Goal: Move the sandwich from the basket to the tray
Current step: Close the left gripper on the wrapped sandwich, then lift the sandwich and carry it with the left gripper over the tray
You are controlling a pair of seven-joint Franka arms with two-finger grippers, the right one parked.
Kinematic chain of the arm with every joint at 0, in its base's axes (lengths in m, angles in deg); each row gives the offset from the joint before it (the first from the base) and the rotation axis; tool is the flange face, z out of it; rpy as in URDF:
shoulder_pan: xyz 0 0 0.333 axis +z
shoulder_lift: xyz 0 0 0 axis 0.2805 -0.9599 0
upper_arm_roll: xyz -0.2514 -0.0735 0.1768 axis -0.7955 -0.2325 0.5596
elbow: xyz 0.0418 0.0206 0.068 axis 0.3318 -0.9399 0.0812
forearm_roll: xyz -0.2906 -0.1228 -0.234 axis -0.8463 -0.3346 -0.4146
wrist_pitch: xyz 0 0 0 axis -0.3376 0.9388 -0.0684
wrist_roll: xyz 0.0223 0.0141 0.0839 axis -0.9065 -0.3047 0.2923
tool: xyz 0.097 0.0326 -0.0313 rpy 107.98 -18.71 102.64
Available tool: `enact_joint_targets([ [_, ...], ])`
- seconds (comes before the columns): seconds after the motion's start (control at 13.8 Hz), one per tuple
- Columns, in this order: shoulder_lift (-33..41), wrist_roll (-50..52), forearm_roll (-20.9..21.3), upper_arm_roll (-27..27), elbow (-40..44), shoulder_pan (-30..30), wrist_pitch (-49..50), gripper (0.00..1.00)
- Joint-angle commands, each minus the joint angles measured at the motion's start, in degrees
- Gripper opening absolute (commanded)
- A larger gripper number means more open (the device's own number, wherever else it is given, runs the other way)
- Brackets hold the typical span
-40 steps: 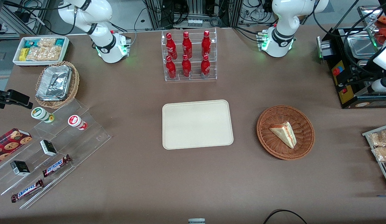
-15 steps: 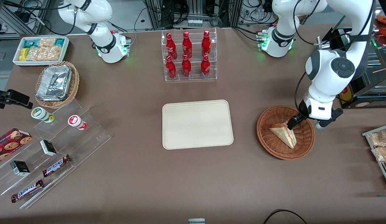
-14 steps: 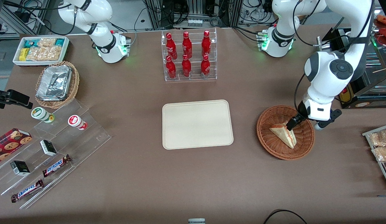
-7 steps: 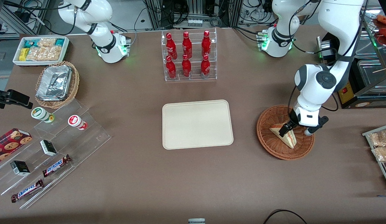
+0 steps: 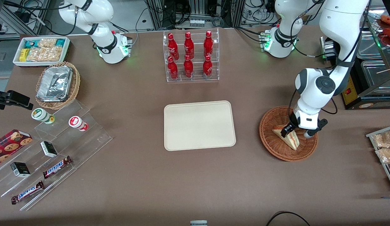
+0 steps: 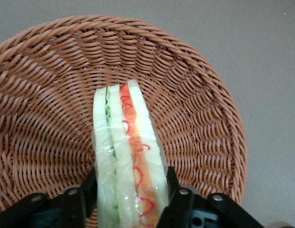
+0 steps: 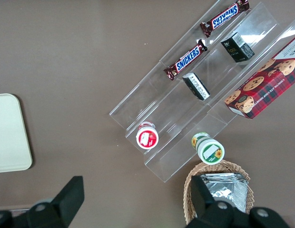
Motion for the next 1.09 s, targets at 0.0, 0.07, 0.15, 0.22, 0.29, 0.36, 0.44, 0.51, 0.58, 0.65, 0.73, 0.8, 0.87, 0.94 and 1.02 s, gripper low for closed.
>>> enact_joint_targets([
  [0.0, 1.7, 0.8, 1.1, -0.2, 0.3, -0.2, 0.4, 0.00],
  [0.07, 3.4, 0.5, 1.7, -0.7, 1.0, -0.2, 4.3, 0.00],
  [0.15, 5.4, 0.5, 3.1, -1.4, 2.7, -0.2, 9.1, 0.00],
  [0.22, 6.4, 0.5, 4.5, -1.8, 5.2, -0.2, 15.0, 0.00],
  [0.29, 6.9, 0.5, 5.3, -3.5, 9.3, -0.2, 22.3, 0.00],
  [0.36, 6.7, 0.4, 5.5, -5.3, 14.0, -0.2, 29.7, 0.00],
  [0.44, 6.4, 0.4, 5.5, -7.0, 18.1, -0.2, 35.3, 0.00],
  [0.51, 6.4, 0.7, 5.5, -9.1, 20.6, -0.2, 38.3, 0.00],
  [0.58, 6.3, 1.2, 5.4, -11.7, 23.1, -0.1, 39.4, 0.00],
  [0.65, 5.9, 1.6, 5.4, -14.5, 25.0, -0.2, 40.1, 0.00],
  [0.73, 5.0, 3.6, 5.4, -17.5, 26.4, -0.2, 40.4, 0.00],
  [0.8, 3.2, 5.1, 5.7, -20.3, 28.5, -0.5, 40.5, 0.00],
  [0.87, 0.7, 5.7, 6.8, -22.0, 30.7, -2.0, 40.5, 0.00],
  [0.94, -1.8, 7.6, 8.7, -22.1, 32.5, -5.6, 40.4, 0.00],
  [1.02, -4.1, 11.0, 11.7, -22.1, 34.3, -9.9, 40.3, 0.00],
])
